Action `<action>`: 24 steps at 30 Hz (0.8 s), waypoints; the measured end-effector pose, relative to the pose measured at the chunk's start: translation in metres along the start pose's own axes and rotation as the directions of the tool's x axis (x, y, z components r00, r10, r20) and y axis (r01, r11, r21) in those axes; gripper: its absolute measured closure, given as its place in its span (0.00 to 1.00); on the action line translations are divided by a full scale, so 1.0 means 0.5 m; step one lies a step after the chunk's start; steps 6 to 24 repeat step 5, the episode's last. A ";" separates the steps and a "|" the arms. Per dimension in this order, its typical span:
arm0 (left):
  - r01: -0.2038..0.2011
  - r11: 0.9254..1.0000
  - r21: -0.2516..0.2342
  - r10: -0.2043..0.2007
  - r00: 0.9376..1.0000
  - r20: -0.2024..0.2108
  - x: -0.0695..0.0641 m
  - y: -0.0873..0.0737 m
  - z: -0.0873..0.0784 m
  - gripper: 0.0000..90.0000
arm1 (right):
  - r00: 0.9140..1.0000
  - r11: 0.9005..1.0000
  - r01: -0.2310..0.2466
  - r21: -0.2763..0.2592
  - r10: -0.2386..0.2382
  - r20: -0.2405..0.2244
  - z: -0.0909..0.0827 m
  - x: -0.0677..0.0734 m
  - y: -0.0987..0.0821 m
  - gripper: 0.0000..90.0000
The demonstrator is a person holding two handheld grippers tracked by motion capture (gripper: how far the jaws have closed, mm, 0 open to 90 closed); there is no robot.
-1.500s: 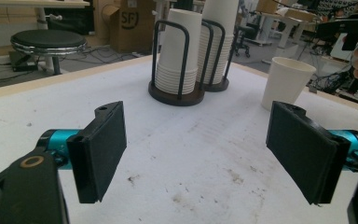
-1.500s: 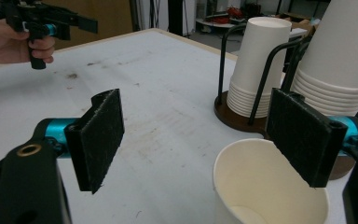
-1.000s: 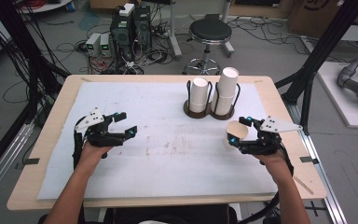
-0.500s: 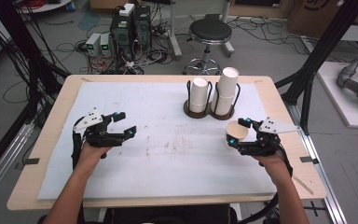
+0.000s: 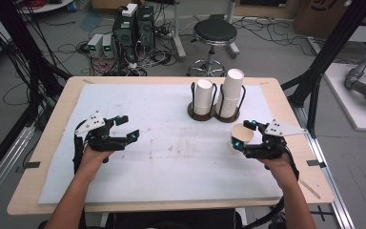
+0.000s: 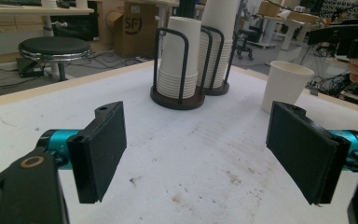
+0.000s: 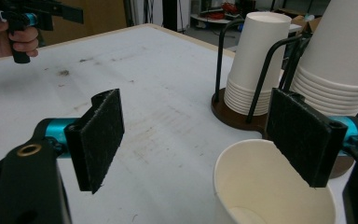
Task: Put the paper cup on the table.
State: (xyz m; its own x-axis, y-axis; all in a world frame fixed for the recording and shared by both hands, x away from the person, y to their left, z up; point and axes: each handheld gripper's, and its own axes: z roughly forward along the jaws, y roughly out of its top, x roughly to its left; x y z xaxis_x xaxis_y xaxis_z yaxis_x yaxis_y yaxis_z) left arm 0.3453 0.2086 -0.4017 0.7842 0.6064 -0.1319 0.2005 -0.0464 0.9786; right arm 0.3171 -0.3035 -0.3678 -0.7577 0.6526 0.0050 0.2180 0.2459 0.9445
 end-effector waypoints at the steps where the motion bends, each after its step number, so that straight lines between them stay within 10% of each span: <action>1: 0.003 1.000 -0.001 -0.003 1.000 0.000 0.000 0.000 0.000 0.22 | 1.000 1.000 -0.001 0.000 0.001 0.000 0.000 0.000 0.000 0.22; 24: 0.005 1.000 0.001 -0.005 1.000 -0.005 0.004 -0.002 0.001 0.22 | 1.000 1.000 -0.002 -0.001 0.002 0.001 0.001 -0.004 -0.002 0.22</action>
